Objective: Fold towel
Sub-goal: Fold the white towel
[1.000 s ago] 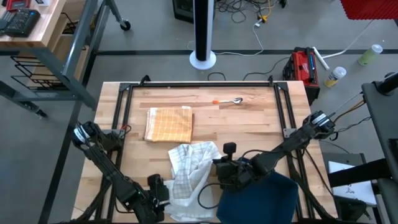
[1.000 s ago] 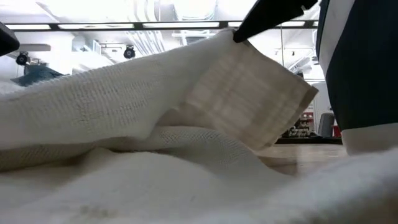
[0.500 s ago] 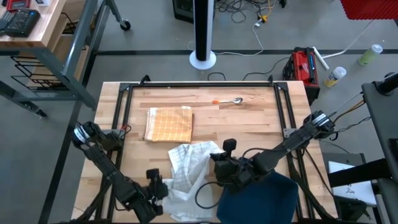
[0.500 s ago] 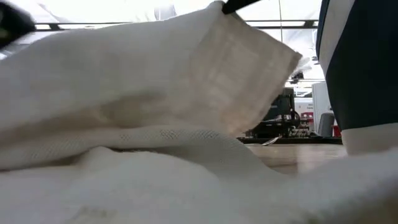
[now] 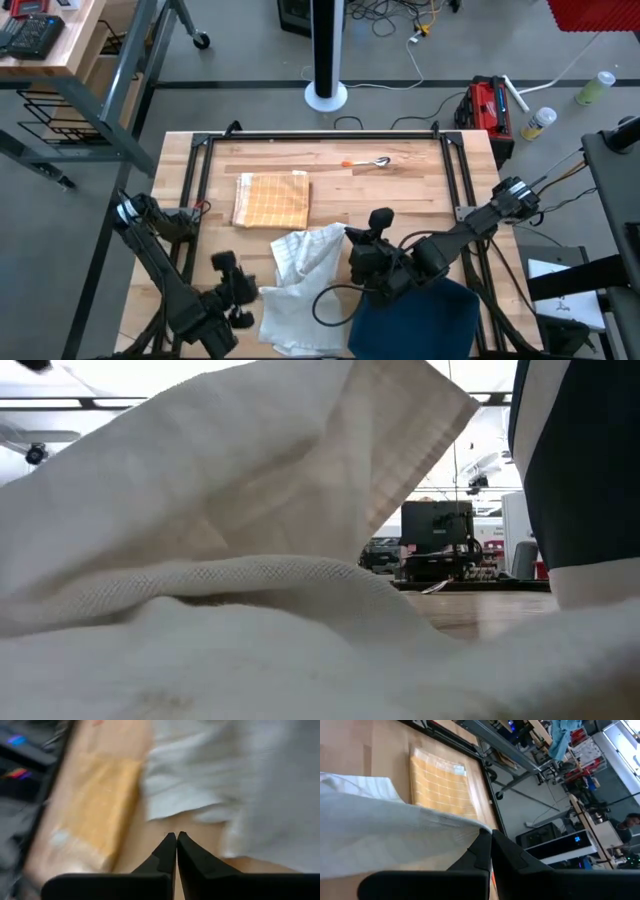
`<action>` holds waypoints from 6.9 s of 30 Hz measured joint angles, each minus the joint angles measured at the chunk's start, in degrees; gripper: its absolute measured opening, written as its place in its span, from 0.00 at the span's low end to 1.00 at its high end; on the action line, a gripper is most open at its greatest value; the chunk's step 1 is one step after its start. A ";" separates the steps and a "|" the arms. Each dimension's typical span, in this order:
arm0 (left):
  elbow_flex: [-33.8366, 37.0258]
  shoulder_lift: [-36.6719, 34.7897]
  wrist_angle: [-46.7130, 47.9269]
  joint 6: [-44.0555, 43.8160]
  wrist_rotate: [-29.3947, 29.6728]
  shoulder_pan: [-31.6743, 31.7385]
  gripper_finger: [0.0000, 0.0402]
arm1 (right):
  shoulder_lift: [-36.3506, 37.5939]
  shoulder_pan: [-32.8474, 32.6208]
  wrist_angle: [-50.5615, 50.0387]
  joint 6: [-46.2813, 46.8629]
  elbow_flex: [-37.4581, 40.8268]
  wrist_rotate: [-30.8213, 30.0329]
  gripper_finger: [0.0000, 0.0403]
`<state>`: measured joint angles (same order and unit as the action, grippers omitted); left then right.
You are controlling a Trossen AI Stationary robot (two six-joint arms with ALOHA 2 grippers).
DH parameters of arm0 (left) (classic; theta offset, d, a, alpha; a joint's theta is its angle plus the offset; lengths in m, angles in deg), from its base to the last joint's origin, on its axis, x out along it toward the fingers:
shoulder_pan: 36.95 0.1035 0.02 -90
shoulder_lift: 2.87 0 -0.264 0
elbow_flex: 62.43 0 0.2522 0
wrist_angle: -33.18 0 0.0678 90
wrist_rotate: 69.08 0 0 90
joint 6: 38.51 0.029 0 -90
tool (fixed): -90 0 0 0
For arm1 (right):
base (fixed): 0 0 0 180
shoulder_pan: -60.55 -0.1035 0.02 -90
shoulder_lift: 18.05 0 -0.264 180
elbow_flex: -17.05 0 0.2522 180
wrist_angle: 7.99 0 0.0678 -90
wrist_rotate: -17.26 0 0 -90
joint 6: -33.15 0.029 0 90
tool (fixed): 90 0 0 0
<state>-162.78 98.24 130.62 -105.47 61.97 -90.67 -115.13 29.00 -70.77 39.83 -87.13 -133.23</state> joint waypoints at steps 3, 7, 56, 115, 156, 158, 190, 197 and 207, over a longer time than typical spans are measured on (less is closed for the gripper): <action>0.12 -0.15 -9.86 7.21 -0.62 -0.19 0.04 | 0.68 -0.02 -1.08 0.62 -0.22 0.52 0.00; 2.55 0.30 -17.05 7.33 -4.95 -0.17 0.11 | 1.19 -0.18 -3.99 4.07 -0.22 2.44 0.00; 3.78 -0.76 -3.90 -3.18 6.30 0.22 0.00 | 1.38 0.05 -21.11 11.19 -7.28 0.91 0.00; -11.14 -22.70 6.06 4.85 -35.47 20.17 0.00 | 1.82 -2.68 -24.43 -8.44 -34.45 -13.42 0.00; 4.59 -23.77 6.21 -11.15 -20.52 13.09 0.00 | 0.52 9.37 -37.19 5.30 -14.93 -15.94 0.00; 9.63 -26.62 5.52 -7.51 -19.61 17.80 0.00 | 0.77 13.14 -35.81 5.26 -10.77 -15.66 0.00; 32.00 -18.04 -48.02 -1.30 -47.03 18.89 0.14 | 1.46 22.58 -18.10 -8.11 6.97 40.54 0.06; 31.91 -11.77 -55.28 -9.36 -52.51 13.73 0.24 | 1.62 22.32 -23.45 -4.82 6.92 40.50 0.19; 30.84 -12.53 -52.14 -16.97 -50.51 8.71 0.24 | 2.14 21.83 -17.09 -4.45 4.59 42.56 0.32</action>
<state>-131.94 85.71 78.48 -122.43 11.46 -81.96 -112.99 50.83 -87.85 35.37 -82.54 -90.67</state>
